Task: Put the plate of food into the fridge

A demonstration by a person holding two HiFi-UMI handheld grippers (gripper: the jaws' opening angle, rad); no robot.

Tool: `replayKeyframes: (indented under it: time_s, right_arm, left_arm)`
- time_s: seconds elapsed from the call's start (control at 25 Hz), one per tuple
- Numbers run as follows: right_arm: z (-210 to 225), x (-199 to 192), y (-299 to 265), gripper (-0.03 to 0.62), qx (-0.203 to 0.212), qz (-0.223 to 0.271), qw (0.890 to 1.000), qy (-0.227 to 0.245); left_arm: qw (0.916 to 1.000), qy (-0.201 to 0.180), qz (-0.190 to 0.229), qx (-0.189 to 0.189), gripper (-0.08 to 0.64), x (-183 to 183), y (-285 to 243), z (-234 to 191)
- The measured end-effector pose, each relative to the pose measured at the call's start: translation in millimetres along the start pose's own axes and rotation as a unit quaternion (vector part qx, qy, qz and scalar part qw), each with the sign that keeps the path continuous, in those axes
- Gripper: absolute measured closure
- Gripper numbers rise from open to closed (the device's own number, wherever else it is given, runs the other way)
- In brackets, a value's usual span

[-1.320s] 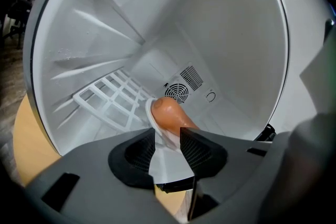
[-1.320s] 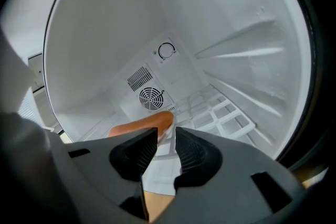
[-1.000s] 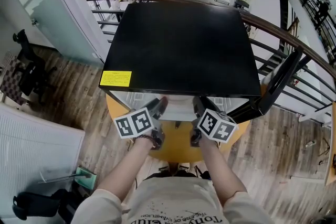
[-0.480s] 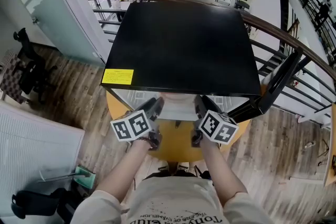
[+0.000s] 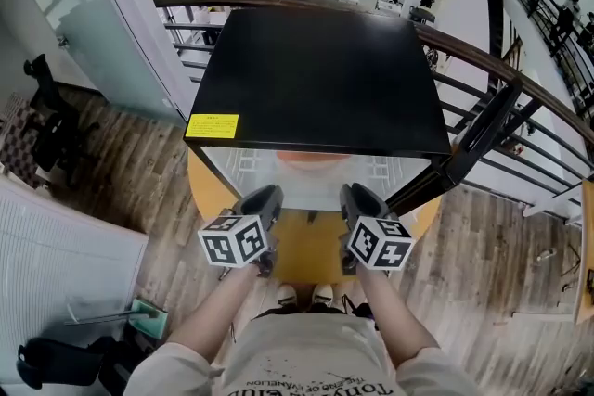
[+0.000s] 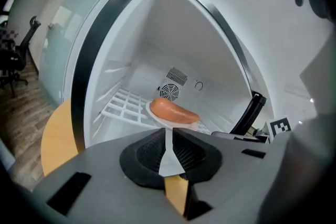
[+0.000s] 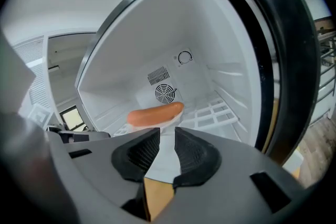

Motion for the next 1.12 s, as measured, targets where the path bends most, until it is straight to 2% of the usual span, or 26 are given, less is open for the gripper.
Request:
replayKeyframes:
  time_s: [0.2,0.32,0.4,0.76,1.12]
  right_arm:
    - [-6,-22,26,0.519,0.008,0.006,0.999,0.044]
    - [-13,-32,44,0.548,0.006,0.001,0.996,0.087]
    - [-16,-42,55,0.552,0.009,-0.008,0.995,0.098]
    - [-16,-96,82,0.555,0.006,-0.074,0.995,0.069]
    - [-17,-114,89,0.556,0.007,-0.103,0.992,0.068]
  left_arm:
    - [0.9987,-0.044,-0.018,-0.015,0.533,-25,17,9]
    - [0.9961,-0.081,-0.034,-0.009,0.535,-41,29,17]
    - [0.9944,-0.097,-0.042,-0.002,0.535,-55,38,24]
    - [0.9921,-0.101,-0.063,0.04,0.535,-116,64,37]
    - [0.9902,-0.105,-0.079,0.047,0.535,-132,66,44]
Point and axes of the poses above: the fingertips, and each gripper's own axes: y backward along the fingers, z to its right, x out of its top, the point moved 9 cm from there along y, backward along the fingers, and after that the axes turned 3 degrees about x, right-handed, at the moved point
